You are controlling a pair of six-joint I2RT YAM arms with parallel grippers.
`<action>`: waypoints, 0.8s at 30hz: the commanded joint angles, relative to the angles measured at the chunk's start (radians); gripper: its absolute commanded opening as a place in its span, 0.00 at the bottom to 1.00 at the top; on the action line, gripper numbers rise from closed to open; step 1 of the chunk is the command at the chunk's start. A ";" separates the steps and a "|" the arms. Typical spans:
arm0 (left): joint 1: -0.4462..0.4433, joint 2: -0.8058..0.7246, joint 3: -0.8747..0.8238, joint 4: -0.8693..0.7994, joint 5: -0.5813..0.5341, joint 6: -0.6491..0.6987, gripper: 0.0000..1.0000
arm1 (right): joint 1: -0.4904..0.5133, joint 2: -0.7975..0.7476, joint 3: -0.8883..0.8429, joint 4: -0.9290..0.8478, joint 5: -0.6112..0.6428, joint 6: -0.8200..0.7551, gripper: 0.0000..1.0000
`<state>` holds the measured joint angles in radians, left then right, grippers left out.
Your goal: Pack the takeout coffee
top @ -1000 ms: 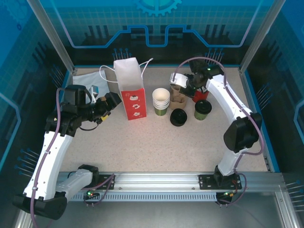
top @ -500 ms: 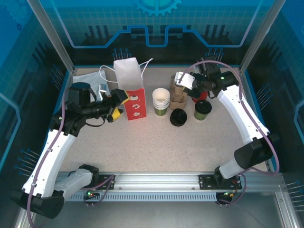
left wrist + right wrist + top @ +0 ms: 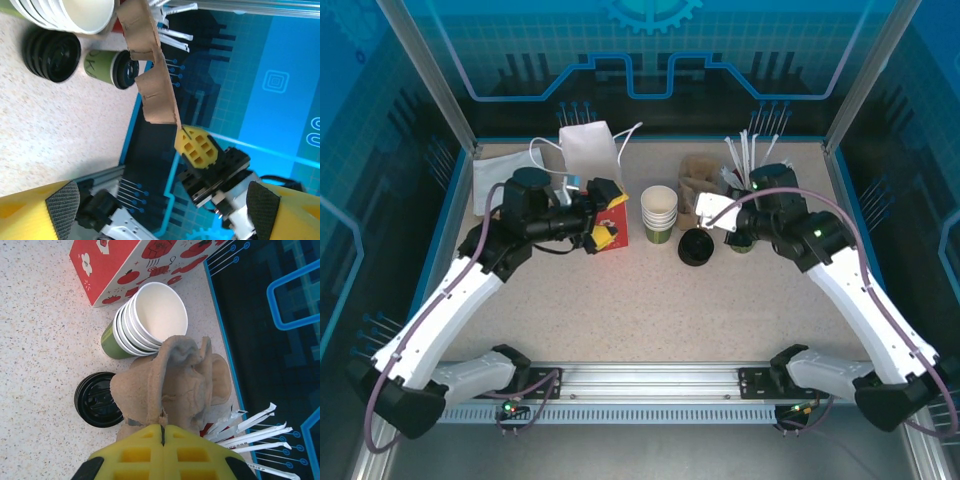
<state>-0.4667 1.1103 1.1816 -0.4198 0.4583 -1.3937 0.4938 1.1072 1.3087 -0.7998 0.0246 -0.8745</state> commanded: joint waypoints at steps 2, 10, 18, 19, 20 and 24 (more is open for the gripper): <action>-0.067 0.081 0.046 0.062 -0.038 -0.164 0.90 | 0.057 -0.068 -0.043 0.060 0.058 0.022 0.00; -0.164 0.212 0.133 0.076 -0.079 -0.273 0.83 | 0.170 -0.130 -0.069 0.048 0.129 0.025 0.00; -0.210 0.311 0.189 0.116 -0.072 -0.303 0.73 | 0.254 -0.150 -0.074 0.039 0.172 0.023 0.00; -0.213 0.321 0.197 0.115 -0.068 -0.303 0.72 | 0.260 -0.151 -0.075 0.039 0.179 0.025 0.00; -0.219 0.331 0.204 0.116 -0.064 -0.301 0.70 | 0.267 -0.152 -0.075 0.040 0.181 0.025 0.00; -0.235 0.353 0.212 0.131 -0.059 -0.301 0.60 | 0.276 -0.156 -0.080 0.041 0.188 0.032 0.00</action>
<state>-0.6888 1.4532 1.3590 -0.3149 0.3889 -1.6802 0.7532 0.9695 1.2369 -0.7807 0.1875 -0.8642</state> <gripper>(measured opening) 0.621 0.052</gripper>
